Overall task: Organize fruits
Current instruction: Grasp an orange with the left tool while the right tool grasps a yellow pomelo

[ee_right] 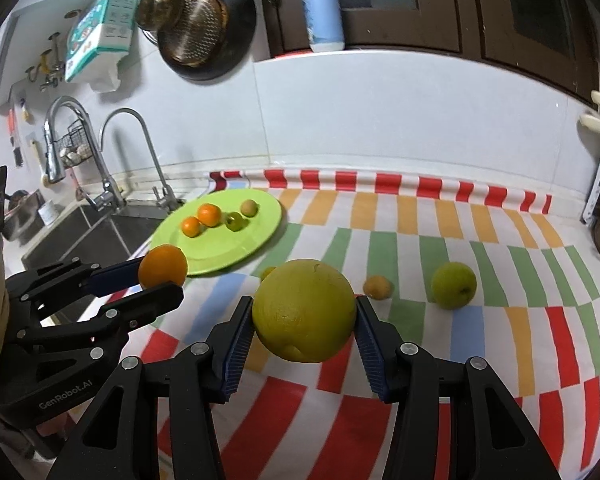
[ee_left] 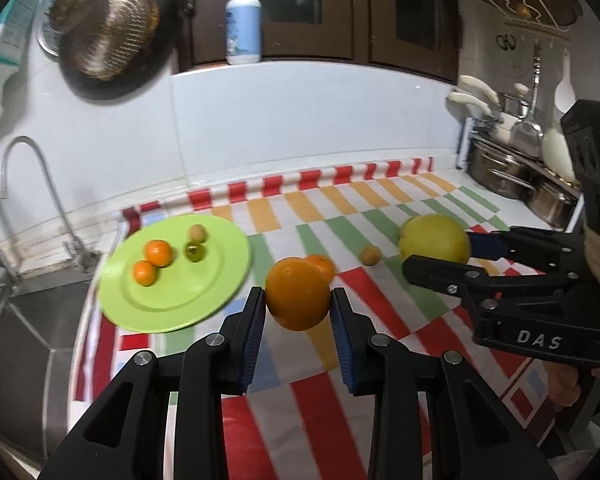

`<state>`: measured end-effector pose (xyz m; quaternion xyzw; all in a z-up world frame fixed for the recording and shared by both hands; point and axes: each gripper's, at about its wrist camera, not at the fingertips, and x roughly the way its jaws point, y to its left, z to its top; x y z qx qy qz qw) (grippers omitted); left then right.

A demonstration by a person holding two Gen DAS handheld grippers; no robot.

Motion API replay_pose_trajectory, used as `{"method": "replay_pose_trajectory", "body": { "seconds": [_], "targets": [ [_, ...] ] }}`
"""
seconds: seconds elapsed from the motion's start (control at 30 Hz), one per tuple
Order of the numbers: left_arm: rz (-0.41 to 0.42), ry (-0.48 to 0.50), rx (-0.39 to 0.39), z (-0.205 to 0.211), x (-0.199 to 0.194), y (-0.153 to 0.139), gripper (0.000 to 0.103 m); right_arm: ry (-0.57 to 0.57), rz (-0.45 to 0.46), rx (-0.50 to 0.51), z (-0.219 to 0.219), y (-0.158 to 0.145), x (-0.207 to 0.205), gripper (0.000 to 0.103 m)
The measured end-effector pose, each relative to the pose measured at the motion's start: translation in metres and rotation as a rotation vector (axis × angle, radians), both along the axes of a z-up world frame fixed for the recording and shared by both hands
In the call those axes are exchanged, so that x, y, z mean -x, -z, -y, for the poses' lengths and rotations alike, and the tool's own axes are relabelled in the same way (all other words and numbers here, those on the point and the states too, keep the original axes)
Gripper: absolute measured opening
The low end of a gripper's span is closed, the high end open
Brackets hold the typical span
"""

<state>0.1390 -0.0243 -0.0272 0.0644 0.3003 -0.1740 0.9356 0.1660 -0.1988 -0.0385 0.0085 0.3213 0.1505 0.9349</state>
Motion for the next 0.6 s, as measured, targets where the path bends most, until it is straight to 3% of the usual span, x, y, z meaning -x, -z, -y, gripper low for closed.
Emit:
{"method": "replay_pose_trajectory", "body": {
  "seconds": [0.6],
  "targets": [
    [0.031,-0.148,-0.001,-0.069,0.004,-0.014,0.033,-0.077,0.062,-0.005,-0.06,-0.025,-0.015,0.05]
  ]
}}
